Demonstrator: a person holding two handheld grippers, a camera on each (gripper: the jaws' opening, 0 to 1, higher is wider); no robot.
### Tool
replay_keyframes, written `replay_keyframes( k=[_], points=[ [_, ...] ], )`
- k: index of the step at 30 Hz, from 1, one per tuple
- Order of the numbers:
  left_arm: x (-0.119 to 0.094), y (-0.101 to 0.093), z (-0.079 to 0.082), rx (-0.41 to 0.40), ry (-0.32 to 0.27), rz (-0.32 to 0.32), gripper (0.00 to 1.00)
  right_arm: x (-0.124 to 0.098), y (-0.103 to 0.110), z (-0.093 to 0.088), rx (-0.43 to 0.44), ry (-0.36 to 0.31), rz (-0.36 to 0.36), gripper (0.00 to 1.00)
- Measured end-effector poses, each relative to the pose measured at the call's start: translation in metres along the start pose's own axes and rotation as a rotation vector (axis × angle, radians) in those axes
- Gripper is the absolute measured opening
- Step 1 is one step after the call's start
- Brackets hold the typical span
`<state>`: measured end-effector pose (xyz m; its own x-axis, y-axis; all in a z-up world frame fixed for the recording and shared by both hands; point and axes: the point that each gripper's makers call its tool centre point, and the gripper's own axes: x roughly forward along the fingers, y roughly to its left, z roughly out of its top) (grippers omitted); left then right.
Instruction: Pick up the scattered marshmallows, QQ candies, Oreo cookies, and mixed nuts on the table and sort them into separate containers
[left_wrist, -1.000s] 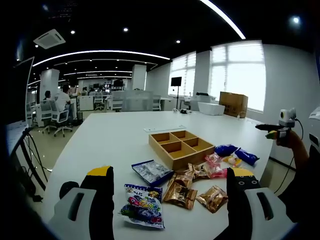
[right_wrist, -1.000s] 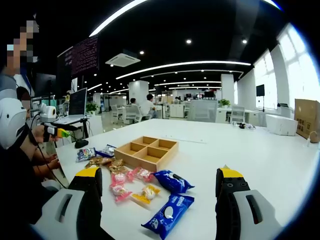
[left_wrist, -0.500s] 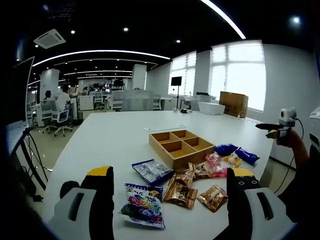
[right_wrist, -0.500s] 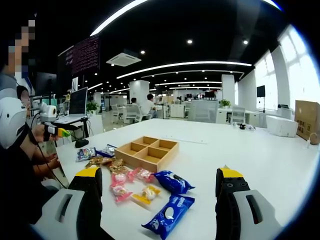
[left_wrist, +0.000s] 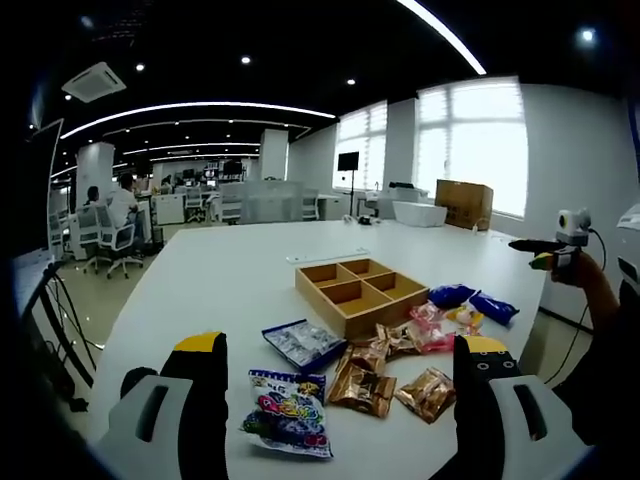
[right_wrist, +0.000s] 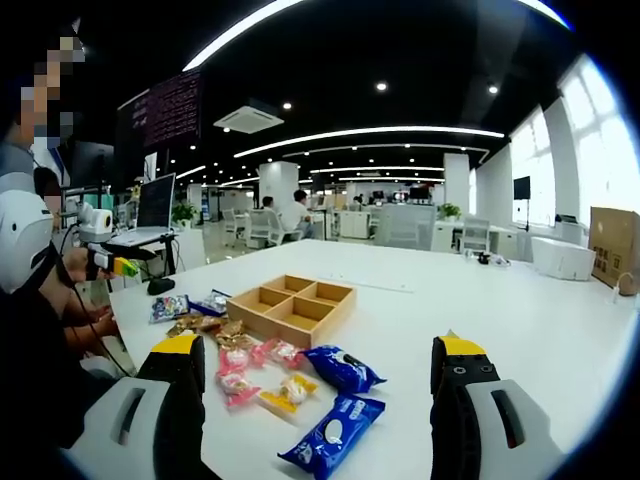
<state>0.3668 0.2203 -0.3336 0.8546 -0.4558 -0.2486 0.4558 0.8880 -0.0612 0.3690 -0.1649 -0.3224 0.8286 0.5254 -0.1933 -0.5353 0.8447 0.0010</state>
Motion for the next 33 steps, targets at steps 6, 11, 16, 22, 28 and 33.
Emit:
replay_keyframes(
  k=[6, 11, 16, 22, 28, 33],
  points=[
    [0.002, -0.001, 0.002, -0.011, -0.015, -0.008, 0.97, 0.0, 0.006, 0.004, -0.018, -0.005, 0.019, 0.88],
    [0.005, -0.002, 0.004, -0.014, -0.023, -0.018, 0.97, 0.001, 0.009, 0.006, -0.03, -0.018, 0.025, 0.87],
    [0.008, -0.002, 0.004, -0.017, -0.021, -0.021, 0.97, 0.005, 0.017, 0.003, -0.024, -0.022, 0.055, 0.85],
    [0.012, -0.003, 0.002, -0.022, -0.018, -0.029, 0.97, 0.017, 0.029, -0.01, -0.012, 0.029, 0.1, 0.84],
    [0.013, -0.002, 0.0, -0.028, -0.013, -0.028, 0.97, 0.027, 0.039, -0.015, -0.023, 0.047, 0.135, 0.83],
    [0.014, -0.003, 0.001, -0.028, -0.015, -0.03, 0.97, 0.035, 0.05, -0.02, -0.024, 0.063, 0.171, 0.83]
  ],
)
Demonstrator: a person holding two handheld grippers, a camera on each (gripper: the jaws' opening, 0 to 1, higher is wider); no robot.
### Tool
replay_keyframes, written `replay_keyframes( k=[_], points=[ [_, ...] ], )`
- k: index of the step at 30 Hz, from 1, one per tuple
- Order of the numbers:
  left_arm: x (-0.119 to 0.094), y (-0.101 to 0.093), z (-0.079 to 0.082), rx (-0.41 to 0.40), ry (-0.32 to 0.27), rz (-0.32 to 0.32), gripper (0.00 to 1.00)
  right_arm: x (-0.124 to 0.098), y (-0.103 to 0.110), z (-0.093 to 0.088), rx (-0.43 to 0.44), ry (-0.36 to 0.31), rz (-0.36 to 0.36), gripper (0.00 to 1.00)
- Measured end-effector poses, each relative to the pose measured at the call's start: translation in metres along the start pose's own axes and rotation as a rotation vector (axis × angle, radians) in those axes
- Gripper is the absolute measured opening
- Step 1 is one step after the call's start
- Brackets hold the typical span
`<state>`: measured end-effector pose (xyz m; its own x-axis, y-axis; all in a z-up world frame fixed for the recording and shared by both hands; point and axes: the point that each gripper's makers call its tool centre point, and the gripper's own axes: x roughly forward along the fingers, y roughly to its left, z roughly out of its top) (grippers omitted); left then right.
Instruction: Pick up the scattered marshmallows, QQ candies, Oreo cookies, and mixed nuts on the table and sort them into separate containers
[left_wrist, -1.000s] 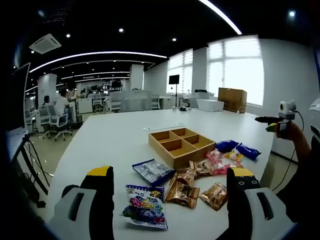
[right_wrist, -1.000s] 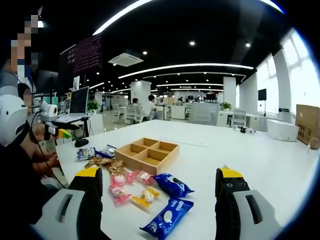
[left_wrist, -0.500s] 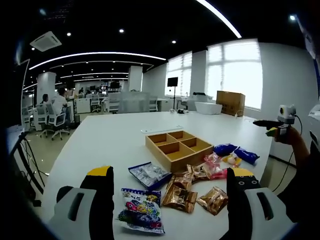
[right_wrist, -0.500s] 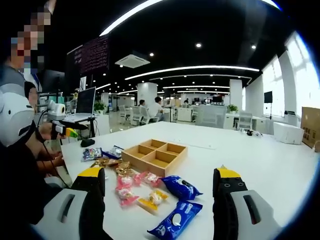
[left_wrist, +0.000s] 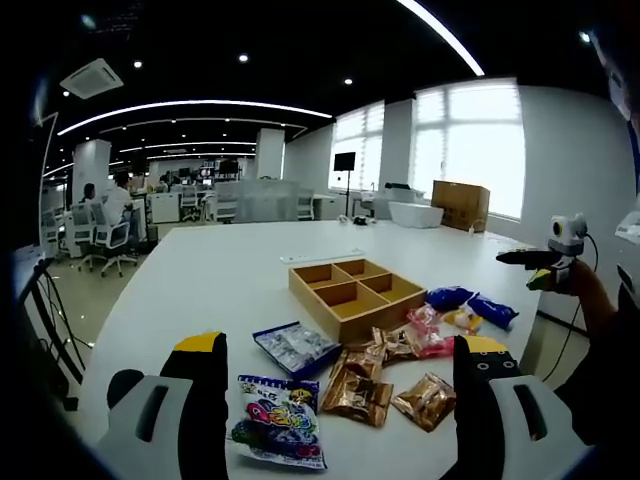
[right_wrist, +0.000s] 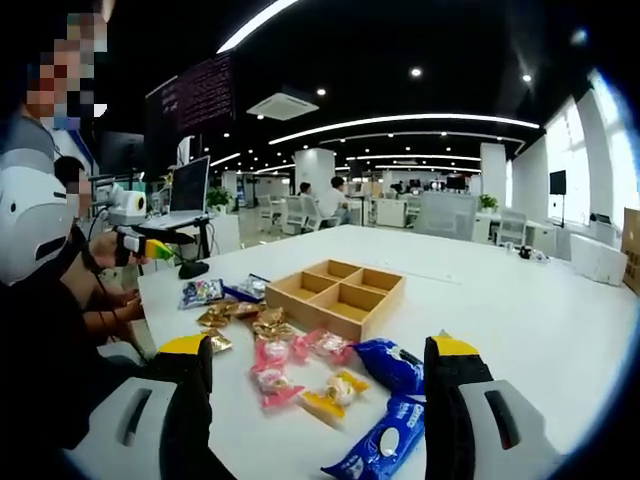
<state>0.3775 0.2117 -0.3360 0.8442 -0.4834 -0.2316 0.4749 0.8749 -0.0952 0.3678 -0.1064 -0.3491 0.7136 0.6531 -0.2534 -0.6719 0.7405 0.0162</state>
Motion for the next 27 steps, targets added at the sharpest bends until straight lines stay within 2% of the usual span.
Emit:
replay_keyframes(
  k=[14, 27],
  points=[
    [0.001, -0.004, 0.0, 0.001, 0.004, -0.014, 0.97, 0.023, 0.032, -0.009, -0.008, 0.033, 0.115, 0.8],
    [0.002, -0.002, -0.003, -0.001, 0.01, -0.011, 0.97, 0.035, 0.043, -0.018, -0.01, 0.062, 0.167, 0.79]
  ],
)
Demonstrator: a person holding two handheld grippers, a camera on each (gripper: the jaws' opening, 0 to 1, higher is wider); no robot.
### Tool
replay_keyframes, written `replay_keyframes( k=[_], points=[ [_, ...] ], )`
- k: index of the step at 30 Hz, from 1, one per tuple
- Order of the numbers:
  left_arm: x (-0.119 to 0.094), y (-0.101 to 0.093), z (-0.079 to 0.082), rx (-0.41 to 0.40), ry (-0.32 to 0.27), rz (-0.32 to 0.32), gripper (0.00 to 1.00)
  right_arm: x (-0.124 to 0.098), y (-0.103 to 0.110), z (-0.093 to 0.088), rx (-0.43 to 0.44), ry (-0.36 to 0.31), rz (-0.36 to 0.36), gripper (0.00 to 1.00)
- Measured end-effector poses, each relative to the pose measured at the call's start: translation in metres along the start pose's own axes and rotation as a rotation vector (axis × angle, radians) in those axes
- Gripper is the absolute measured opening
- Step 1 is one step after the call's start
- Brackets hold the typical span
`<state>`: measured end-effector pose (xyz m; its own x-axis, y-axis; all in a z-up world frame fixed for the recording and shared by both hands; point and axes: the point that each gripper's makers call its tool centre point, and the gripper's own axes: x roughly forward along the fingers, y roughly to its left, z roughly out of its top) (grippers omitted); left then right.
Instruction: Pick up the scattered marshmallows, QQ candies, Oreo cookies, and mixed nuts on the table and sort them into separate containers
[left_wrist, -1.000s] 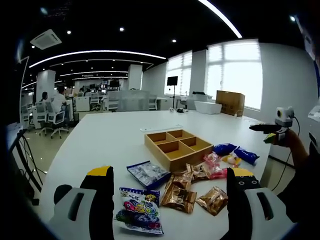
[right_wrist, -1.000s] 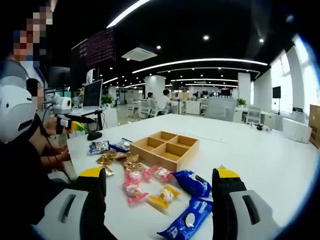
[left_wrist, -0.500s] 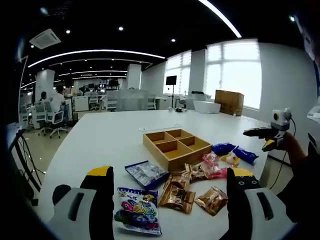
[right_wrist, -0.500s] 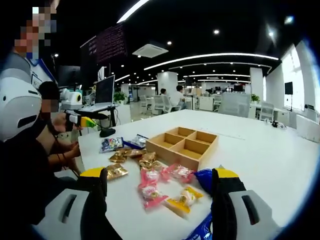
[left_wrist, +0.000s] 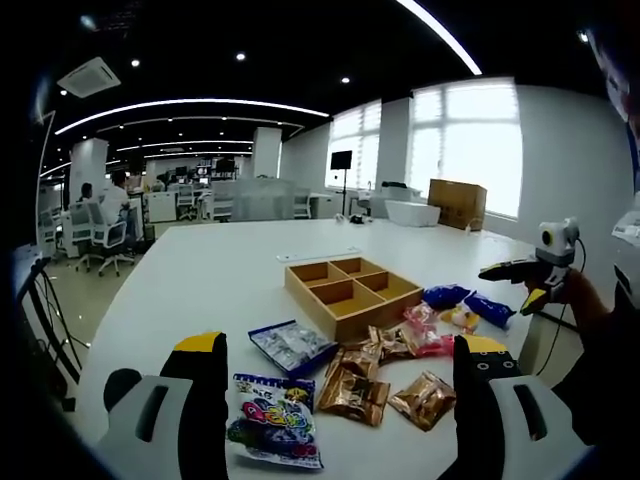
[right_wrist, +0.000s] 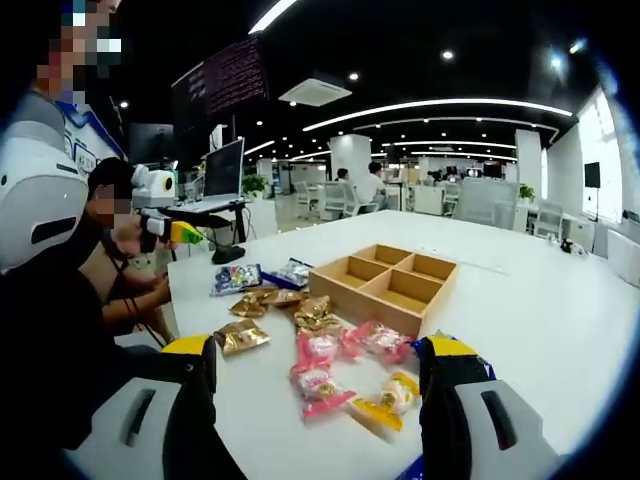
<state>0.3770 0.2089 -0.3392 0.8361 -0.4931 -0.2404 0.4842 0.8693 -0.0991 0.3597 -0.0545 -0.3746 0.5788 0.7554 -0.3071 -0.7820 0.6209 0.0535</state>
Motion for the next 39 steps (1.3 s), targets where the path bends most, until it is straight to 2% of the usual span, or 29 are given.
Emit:
replay_keyframes(
  k=[20, 28, 30, 39],
  points=[
    [0.002, 0.001, -0.004, -0.01, 0.003, -0.005, 0.97, 0.019, 0.003, -0.011, -0.002, 0.04, 0.028, 0.7],
    [0.003, 0.003, -0.007, -0.016, 0.009, -0.004, 0.97, 0.033, 0.004, -0.025, -0.054, 0.096, 0.026, 0.63],
    [0.003, 0.004, -0.007, -0.02, 0.008, -0.005, 0.97, 0.038, 0.003, -0.028, -0.059, 0.109, 0.02, 0.65],
    [0.007, 0.004, -0.009, -0.026, 0.011, -0.011, 0.97, 0.05, 0.004, -0.038, -0.078, 0.137, 0.024, 0.62]
  ],
)
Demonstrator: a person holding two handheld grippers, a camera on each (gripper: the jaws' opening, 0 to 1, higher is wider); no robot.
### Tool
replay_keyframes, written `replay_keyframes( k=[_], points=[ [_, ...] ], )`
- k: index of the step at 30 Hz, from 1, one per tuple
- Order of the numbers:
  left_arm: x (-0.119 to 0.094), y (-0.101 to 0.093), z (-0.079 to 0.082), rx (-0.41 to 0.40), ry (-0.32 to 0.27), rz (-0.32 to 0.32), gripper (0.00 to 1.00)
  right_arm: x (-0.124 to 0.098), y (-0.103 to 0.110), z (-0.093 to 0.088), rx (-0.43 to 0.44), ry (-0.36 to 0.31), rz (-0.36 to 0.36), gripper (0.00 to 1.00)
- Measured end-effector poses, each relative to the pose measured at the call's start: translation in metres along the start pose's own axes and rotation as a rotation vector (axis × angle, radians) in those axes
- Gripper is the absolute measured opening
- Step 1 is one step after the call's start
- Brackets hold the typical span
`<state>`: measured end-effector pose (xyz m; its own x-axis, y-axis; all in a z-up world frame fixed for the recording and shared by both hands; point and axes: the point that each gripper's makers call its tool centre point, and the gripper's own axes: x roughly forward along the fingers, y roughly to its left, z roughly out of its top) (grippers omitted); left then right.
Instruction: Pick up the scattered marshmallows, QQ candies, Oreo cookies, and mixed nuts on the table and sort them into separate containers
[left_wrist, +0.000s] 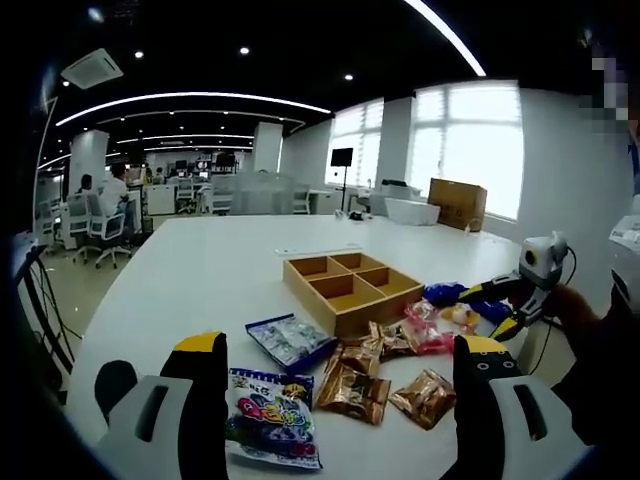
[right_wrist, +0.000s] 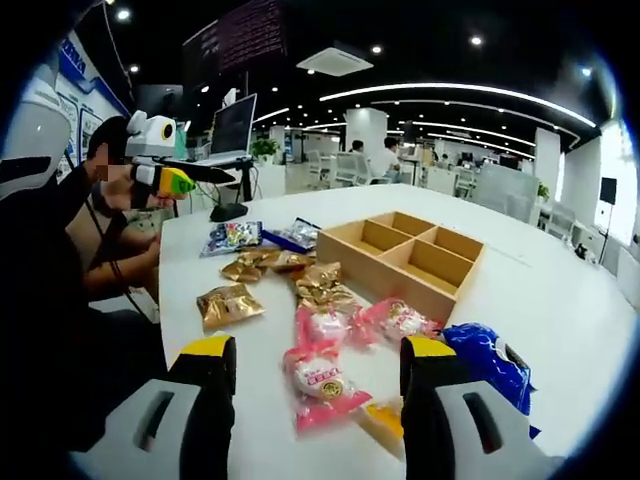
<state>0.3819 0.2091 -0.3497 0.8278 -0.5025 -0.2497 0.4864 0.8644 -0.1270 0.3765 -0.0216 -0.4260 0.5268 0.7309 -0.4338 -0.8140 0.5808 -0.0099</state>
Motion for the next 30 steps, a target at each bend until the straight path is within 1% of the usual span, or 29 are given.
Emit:
replay_keyframes(
  k=[4, 10, 15, 20, 25, 30],
  points=[
    [0.004, 0.001, -0.001, 0.004, 0.013, 0.003, 0.97, 0.005, 0.001, -0.005, -0.002, 0.015, 0.011, 0.61],
    [0.006, -0.004, 0.003, 0.007, -0.002, -0.014, 0.97, 0.01, 0.0, -0.011, -0.017, 0.049, 0.007, 0.59],
    [0.006, -0.006, 0.002, 0.009, 0.001, -0.022, 0.97, 0.015, 0.001, -0.017, -0.027, 0.077, 0.012, 0.58],
    [0.006, -0.005, 0.002, 0.006, 0.001, -0.02, 0.97, 0.018, 0.003, -0.018, -0.026, 0.083, 0.02, 0.58],
    [0.006, -0.004, 0.002, 0.01, 0.007, -0.02, 0.97, 0.02, 0.001, -0.024, -0.041, 0.11, 0.008, 0.55],
    [0.006, -0.004, 0.003, 0.011, 0.005, -0.02, 0.97, 0.021, -0.001, -0.028, -0.034, 0.13, 0.002, 0.51]
  ],
)
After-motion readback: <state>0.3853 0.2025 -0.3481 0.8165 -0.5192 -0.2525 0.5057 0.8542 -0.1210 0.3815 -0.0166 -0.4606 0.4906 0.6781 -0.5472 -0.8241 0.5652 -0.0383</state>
